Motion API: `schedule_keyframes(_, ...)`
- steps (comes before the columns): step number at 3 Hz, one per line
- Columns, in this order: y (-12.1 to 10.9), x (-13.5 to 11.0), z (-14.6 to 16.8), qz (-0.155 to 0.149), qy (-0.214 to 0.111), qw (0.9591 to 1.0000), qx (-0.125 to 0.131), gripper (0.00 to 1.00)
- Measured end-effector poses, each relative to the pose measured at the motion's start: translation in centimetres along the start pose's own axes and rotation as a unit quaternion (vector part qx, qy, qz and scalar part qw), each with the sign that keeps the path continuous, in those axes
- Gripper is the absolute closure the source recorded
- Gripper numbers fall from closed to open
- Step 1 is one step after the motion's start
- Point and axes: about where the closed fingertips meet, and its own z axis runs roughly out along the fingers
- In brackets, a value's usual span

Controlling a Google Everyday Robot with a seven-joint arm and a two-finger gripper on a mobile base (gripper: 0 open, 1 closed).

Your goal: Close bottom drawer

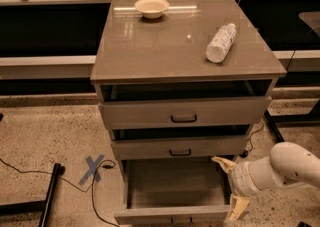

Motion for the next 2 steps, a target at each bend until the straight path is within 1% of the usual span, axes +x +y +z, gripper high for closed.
schedule_keyframes(1,-0.6,2.9,3.4,-0.006,-0.002,1.0,0.001,0.0)
schedule_keyframes(2,0.1,6.7,8.3,0.006,-0.005,0.9999,-0.006,0.0)
